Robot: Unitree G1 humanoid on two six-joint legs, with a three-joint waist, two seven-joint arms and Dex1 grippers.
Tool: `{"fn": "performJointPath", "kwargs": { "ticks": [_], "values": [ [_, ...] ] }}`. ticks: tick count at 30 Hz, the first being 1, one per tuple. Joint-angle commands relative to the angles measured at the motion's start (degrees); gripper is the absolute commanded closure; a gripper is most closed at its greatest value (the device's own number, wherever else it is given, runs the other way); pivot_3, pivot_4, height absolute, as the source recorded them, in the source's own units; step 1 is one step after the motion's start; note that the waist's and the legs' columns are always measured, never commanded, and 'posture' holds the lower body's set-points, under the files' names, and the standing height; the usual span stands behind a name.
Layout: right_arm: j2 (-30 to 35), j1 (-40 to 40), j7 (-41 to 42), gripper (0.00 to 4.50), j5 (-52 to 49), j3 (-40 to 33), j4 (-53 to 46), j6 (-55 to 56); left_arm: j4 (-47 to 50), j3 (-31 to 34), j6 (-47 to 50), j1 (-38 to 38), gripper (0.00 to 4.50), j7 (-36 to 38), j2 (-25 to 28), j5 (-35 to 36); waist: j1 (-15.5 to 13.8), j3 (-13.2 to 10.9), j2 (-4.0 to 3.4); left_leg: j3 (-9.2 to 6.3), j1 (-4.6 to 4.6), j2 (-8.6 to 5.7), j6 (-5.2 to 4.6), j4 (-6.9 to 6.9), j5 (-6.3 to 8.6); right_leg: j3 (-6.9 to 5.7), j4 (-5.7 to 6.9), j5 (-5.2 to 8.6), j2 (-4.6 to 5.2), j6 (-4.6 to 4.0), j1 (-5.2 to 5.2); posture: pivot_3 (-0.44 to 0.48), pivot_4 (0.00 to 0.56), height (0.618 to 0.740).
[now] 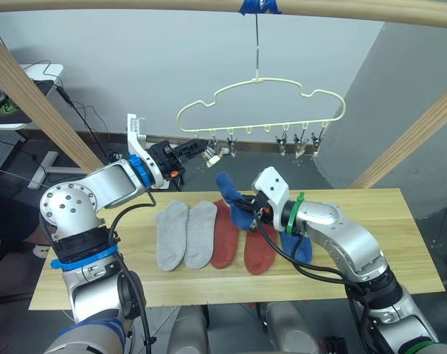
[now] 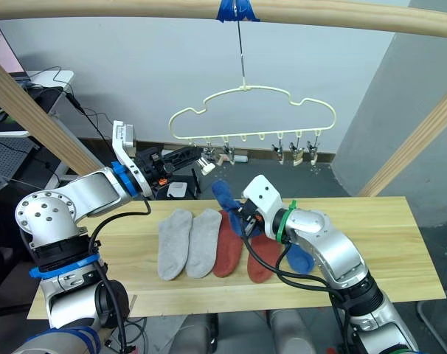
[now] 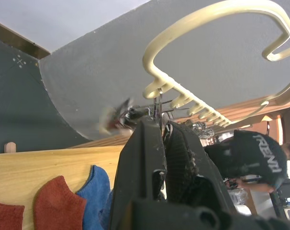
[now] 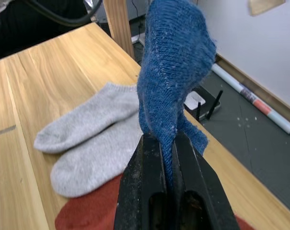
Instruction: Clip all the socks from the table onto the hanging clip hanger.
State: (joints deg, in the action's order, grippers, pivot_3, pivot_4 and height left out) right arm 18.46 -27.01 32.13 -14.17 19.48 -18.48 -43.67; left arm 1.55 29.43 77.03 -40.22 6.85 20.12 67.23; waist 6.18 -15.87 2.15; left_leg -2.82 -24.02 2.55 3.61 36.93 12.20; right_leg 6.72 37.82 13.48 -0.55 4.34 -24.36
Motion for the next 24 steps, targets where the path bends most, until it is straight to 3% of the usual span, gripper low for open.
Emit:
{"fn": "performJointPath", "kwargs": {
  "ticks": [1,18,23,24],
  "values": [
    [-1.50,-3.51,0.05,4.46,0.92,0.11,1.07,2.19,2.03,-0.20,-0.69,0.29,4.43,0.10,0.64,2.17,0.03,0.00,0.00,0.01,0.00,0.00,0.00,0.01,0.00,0.01,0.01,0.00,0.00,0.00,0.00,-0.077,0.219,0.740],
    [-4.74,-8.76,0.38,4.46,2.74,-0.25,6.22,4.15,2.05,-1.88,-1.94,0.87,4.43,0.90,1.59,2.56,0.08,0.00,0.00,-0.02,0.00,0.00,0.02,0.00,-0.01,-0.01,0.04,-0.13,-0.01,-0.22,-0.01,-0.079,0.216,0.740],
    [-6.17,-10.00,-0.04,4.46,3.80,-0.27,8.64,5.53,5.47,-5.81,-5.60,2.21,4.43,6.54,4.33,-0.89,0.14,0.00,0.00,-0.01,-0.01,0.00,0.02,-0.02,-0.01,-0.01,0.03,-0.14,-0.01,-0.24,-0.03,-0.079,0.217,0.740],
    [-6.30,-10.00,0.02,4.49,4.03,-0.37,8.83,5.69,5.88,-5.97,-6.27,2.50,4.08,7.20,4.62,-0.88,0.13,0.00,0.00,-0.01,-0.01,0.01,0.02,-0.03,-0.01,-0.01,0.03,-0.15,-0.01,-0.24,-0.04,-0.079,0.217,0.740]
  ]
}}
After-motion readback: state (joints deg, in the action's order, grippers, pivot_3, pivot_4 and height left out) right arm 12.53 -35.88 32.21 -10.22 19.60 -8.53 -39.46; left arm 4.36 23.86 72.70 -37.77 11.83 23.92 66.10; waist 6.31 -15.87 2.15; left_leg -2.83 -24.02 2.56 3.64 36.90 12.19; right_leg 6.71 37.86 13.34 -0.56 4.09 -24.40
